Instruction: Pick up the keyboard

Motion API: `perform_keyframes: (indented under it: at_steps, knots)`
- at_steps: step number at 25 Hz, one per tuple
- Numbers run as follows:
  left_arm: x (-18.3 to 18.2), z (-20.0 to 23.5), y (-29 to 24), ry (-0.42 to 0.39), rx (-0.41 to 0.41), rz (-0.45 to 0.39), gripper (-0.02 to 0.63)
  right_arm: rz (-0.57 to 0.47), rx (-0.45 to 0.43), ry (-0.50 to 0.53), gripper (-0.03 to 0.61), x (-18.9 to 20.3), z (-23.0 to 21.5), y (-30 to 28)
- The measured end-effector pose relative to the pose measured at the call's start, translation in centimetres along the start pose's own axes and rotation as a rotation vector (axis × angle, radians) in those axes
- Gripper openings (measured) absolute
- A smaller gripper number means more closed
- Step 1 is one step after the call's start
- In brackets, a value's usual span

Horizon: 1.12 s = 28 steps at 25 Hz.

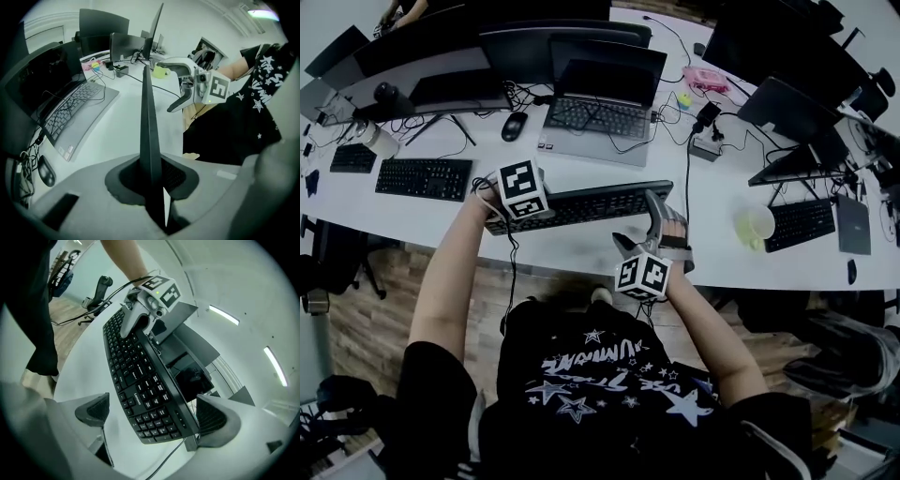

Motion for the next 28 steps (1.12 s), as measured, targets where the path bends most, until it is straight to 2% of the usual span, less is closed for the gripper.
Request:
perform_keyframes:
  at_steps: [3, 7, 12, 16, 21, 28]
  knots:
    - [0.9, 0.5, 1.0, -0.011, 0.012, -0.047, 0.078, 0.053, 0.035, -0.076, 0.572, -0.7, -0.9, -0.1]
    - [2.7, 1.4, 1.9, -0.048, 0.005, -0.042, 0.078, 0.124, 0.089, -0.194, 0.572, -2.1, -1.6, -0.3]
    - [4.2, 1.9, 2.8, 0.002, -0.031, -0.079, 0.078, 0.200, 0.158, -0.290, 0.572, -4.4, -1.4, 0.4]
    - [5.2, 1.5, 3.5, 0.071, 0.005, -0.177, 0.078, 0.248, 0.183, -0.324, 0.572, -5.8, -0.4, 0.5]
    - [6.9, 0.9, 4.9, 0.085, 0.023, -0.310, 0.078, 0.308, 0.221, -0.388, 0.572, -8.1, 1.0, 0.6]
    - [10.4, 0.8, 7.6, 0.070, -0.019, -0.433, 0.078, 0.330, 0.339, -0.622, 0.571, -12.9, 2.4, 2.6]
Point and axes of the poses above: the fingertips, and each gripper's own axes: y backward along the fingers, z to its left, x out of its underside, the point moved 3 cm from there along y, backward along the fingers, and after that the axes turned 5 degrees about y, right-handed, at the moved point
